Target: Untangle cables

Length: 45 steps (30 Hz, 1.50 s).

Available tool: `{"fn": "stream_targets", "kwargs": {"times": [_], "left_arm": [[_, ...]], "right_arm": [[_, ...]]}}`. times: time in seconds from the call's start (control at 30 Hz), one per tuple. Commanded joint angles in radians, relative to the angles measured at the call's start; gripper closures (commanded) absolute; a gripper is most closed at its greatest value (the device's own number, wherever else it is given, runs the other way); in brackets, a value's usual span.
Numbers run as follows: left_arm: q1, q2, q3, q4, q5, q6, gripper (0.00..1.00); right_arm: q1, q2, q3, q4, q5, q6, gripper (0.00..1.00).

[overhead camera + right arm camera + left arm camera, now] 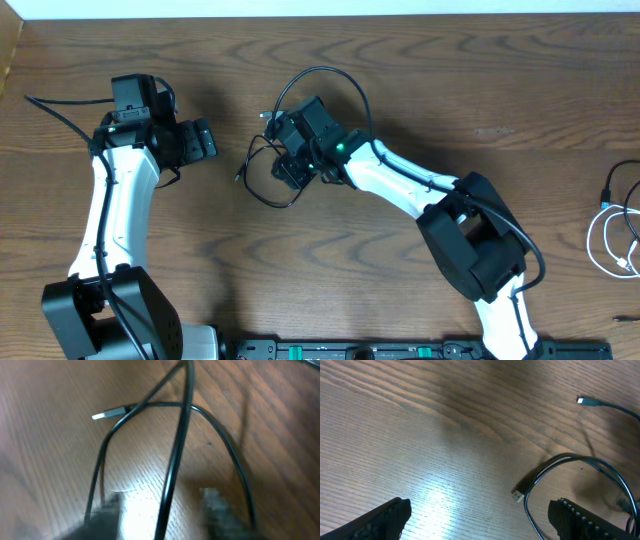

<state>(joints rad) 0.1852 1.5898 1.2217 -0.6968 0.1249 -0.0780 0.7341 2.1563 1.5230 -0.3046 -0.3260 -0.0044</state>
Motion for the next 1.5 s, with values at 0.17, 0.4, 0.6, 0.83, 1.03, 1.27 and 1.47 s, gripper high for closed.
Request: {"fn": "stream_targets", "kwargs": {"times": [0.17, 0.4, 0.6, 0.83, 1.03, 1.27, 1.47], "left_arm": [[0.003, -0.001, 0.013, -0.003, -0.006, 0.005, 0.07], [0.003, -0.001, 0.013, -0.002, -0.006, 0.005, 0.07], [0.003, -0.001, 0.013, -0.003, -0.006, 0.005, 0.07], [0.003, -0.001, 0.013, -0.003, -0.006, 0.005, 0.07], [0.003, -0.001, 0.013, -0.003, -0.006, 0.005, 0.07], [0.003, -0.001, 0.013, -0.002, -0.006, 0.005, 0.07], [0.003, -0.001, 0.013, -0.003, -0.006, 0.005, 0.07]], "right_arm": [[-0.01, 0.034, 0.004, 0.002, 0.064, 0.0, 0.99], [-0.084, 0.012, 0.015, -0.005, 0.171, 0.0, 0.99], [-0.175, -0.086, 0.02, -0.018, 0.348, 0.011, 0.99], [-0.362, -0.257, 0.02, -0.045, 0.492, 0.026, 0.99], [-0.539, -0.345, 0.02, -0.083, 0.493, 0.071, 0.99], [-0.76, -0.394, 0.02, -0.095, 0.492, 0.072, 0.99], [-0.929, -0.394, 0.02, -0.124, 0.493, 0.094, 0.99]]}}
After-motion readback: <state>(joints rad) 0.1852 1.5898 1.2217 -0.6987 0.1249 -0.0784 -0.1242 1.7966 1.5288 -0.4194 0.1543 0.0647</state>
